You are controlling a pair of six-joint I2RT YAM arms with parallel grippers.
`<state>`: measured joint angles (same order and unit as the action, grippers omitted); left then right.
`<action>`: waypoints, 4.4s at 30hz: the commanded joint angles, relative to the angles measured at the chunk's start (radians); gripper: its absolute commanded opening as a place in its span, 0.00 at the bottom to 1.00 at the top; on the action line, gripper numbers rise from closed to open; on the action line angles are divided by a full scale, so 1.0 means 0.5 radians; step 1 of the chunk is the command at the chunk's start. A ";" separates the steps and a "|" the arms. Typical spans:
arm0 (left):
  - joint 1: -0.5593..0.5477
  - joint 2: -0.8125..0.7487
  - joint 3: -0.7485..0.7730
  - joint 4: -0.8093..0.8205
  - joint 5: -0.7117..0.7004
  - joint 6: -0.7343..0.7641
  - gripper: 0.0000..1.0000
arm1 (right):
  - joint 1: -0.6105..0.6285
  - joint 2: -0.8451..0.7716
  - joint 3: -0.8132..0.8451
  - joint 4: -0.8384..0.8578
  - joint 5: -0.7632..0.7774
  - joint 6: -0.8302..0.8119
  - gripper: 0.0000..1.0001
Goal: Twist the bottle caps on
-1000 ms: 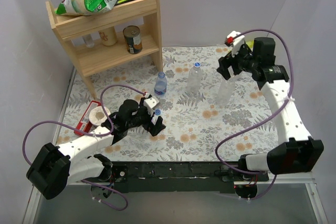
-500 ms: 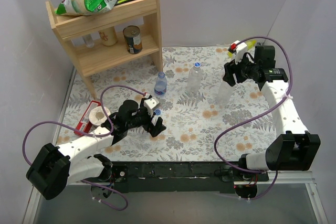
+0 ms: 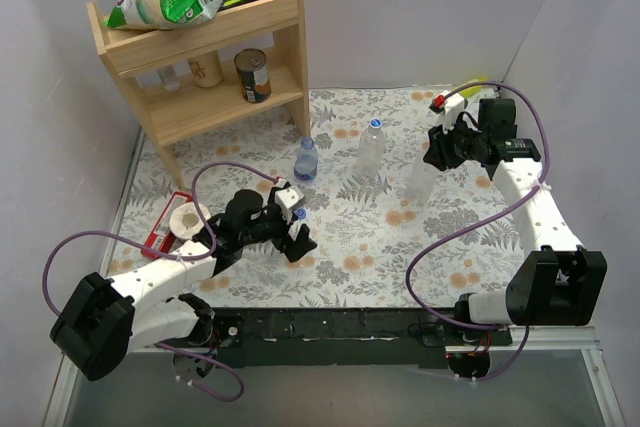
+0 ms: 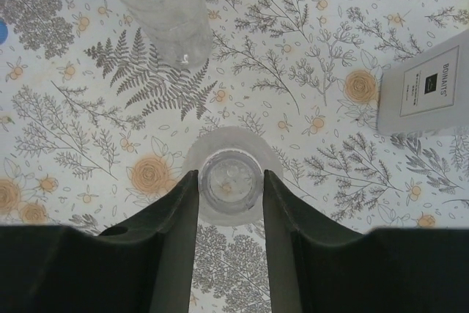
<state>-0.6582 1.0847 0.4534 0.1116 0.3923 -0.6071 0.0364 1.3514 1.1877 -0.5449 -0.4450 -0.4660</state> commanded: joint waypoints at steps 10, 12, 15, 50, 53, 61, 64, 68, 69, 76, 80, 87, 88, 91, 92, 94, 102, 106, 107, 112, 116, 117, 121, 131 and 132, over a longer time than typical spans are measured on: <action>-0.073 0.134 0.228 0.056 0.420 0.275 0.98 | -0.005 -0.303 0.051 -0.241 -0.435 -0.105 0.22; -0.095 0.229 0.305 0.123 0.470 0.263 0.98 | -0.002 -0.371 0.048 -0.382 -0.634 -0.148 0.20; -0.125 0.413 0.430 0.212 0.538 0.187 0.98 | 0.019 -0.451 -0.046 -0.429 -0.880 -0.148 0.18; -0.374 0.957 0.814 0.394 0.476 0.049 0.77 | 0.467 -0.509 -0.139 0.179 -1.107 0.509 0.12; -0.368 0.899 0.799 0.341 0.467 0.054 0.58 | 0.464 -0.503 -0.112 0.151 -1.098 0.481 0.17; -0.046 0.482 0.649 0.185 0.507 -0.093 0.20 | 0.470 -0.426 0.254 -0.269 -0.936 -0.089 0.89; 0.245 0.279 0.652 0.060 0.516 -0.081 0.17 | 0.507 -0.362 0.324 -0.370 -0.939 -0.276 0.90; 0.616 0.049 0.676 -0.042 0.513 -0.053 0.04 | 0.965 -0.151 0.471 -0.560 -0.666 -0.644 0.87; 0.666 -0.003 0.685 -0.079 0.519 -0.047 0.02 | 1.064 -0.062 0.472 -0.552 -0.483 -0.678 0.82; 1.015 -0.313 0.695 -0.177 0.504 -0.181 0.00 | 1.580 0.383 0.374 -0.289 -0.083 -0.915 0.70; 1.120 -0.442 0.695 -0.211 0.464 -0.329 0.00 | 1.752 0.644 0.370 -0.144 0.046 -1.001 0.72; 1.224 -0.543 0.566 -0.147 0.381 -0.393 0.00 | 1.832 1.076 0.499 -0.168 -0.034 -1.194 0.69; 1.237 -0.553 0.557 -0.137 0.393 -0.396 0.00 | 1.841 1.104 0.511 -0.162 -0.018 -1.191 0.69; 1.264 -0.583 0.523 -0.134 0.433 -0.430 0.00 | 1.869 1.200 0.567 -0.156 0.013 -1.191 0.68; 1.270 -0.589 0.514 -0.134 0.439 -0.439 0.00 | 1.872 1.233 0.579 -0.156 0.010 -1.194 0.68; 1.289 -0.608 0.489 -0.137 0.458 -0.458 0.00 | 1.881 1.261 0.603 -0.162 0.003 -1.203 0.68; 1.310 -0.593 0.468 -0.110 0.479 -0.504 0.00 | 1.943 1.329 0.588 -0.143 0.006 -1.191 0.60; 1.310 -0.586 0.452 -0.097 0.479 -0.507 0.00 | 1.952 1.332 0.561 -0.131 0.022 -1.188 0.57; 1.310 -0.586 0.449 -0.097 0.482 -0.513 0.00 | 1.952 1.332 0.558 -0.125 0.025 -1.188 0.56; 1.310 -0.589 0.434 -0.097 0.495 -0.513 0.00 | 1.955 1.332 0.530 -0.082 0.062 -1.164 0.51; 1.310 -0.583 0.431 -0.097 0.501 -0.510 0.00 | 1.958 1.332 0.490 -0.070 0.098 -1.167 0.51; 1.310 -0.580 0.431 -0.097 0.501 -0.510 0.00 | 1.958 1.332 0.484 -0.067 0.108 -1.170 0.51; 1.310 -0.580 0.425 -0.091 0.510 -0.507 0.01 | 1.958 1.316 0.459 -0.061 0.117 -1.176 0.50; 1.310 -0.562 0.409 -0.079 0.525 -0.510 0.01 | 1.977 1.310 0.459 -0.015 0.095 -1.117 0.49; 1.310 -0.562 0.406 -0.079 0.525 -0.510 0.01 | 1.980 1.313 0.459 -0.015 0.098 -1.114 0.49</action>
<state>-0.0086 0.8101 0.6636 0.0521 0.6395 -0.8619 1.0153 2.0094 1.4235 -0.5713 -0.3912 -1.0222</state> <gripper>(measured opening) 0.408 0.492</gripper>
